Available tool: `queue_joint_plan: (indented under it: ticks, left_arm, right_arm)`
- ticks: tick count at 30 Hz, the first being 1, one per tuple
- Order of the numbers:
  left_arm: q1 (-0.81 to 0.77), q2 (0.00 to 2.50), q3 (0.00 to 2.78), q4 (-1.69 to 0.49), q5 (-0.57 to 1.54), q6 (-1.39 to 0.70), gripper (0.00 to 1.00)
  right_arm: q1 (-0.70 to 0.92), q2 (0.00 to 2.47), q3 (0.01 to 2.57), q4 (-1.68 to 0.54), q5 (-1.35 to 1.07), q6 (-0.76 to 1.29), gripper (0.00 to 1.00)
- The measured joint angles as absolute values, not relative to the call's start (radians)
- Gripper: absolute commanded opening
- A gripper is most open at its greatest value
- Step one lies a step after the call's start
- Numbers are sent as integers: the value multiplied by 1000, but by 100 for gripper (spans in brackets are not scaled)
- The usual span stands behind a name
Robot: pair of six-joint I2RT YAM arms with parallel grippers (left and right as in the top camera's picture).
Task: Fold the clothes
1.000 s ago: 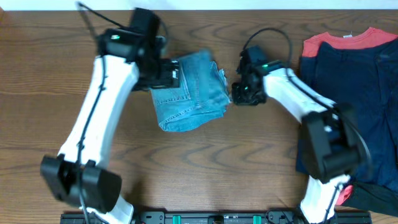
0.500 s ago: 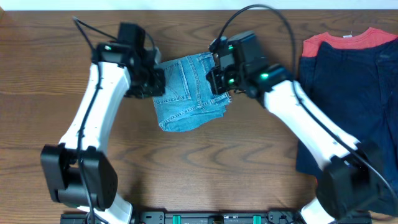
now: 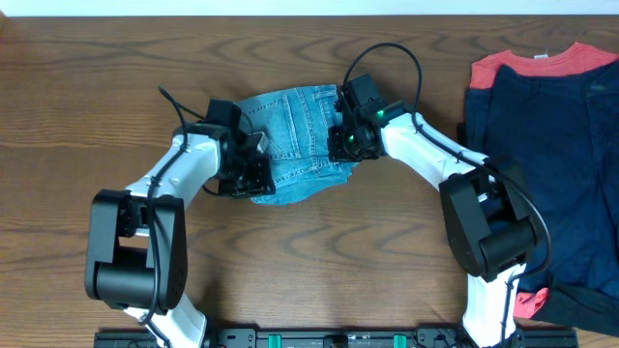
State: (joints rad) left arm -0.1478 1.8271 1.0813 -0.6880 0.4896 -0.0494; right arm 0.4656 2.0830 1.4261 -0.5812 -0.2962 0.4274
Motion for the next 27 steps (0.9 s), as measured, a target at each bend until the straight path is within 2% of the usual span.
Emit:
queue_joint_plan:
  ticks: [3, 4, 8, 10, 12, 16, 19, 25, 27]
  left_arm:
    - [-149, 1827, 1044, -627, 444, -84, 30]
    - [-149, 1827, 1040, -616, 421, -106, 34]
    - [-136, 1818, 1047, -567, 318, -148, 37]
    - [-93, 1819, 1068, -559, 268, -161, 38]
    - [-23, 1826, 1113, -570, 250, -165, 44]
    - [101, 1831, 1248, -651, 384, -175, 68]
    - [125, 1829, 1299, -732, 573, -177, 80]
    - [58, 1828, 1252, -843, 754, -167, 98]
    - [28, 1828, 1213, -836, 773, -168, 98]
  right_arm:
    - [465, 2072, 1426, -610, -307, 409, 2]
    - [465, 2063, 1424, -622, -309, 400, 3]
    - [467, 2007, 1413, -648, -310, 345, 5]
    - [467, 1965, 1411, -651, -306, 315, 6]
    - [467, 1924, 1411, -640, -303, 290, 7]
    - [470, 1868, 1412, -568, -300, 254, 8]
    - [470, 1869, 1412, -518, -299, 245, 9]
    - [470, 1919, 1412, -403, -299, 235, 10]
    - [470, 1963, 1412, -387, -298, 233, 9]
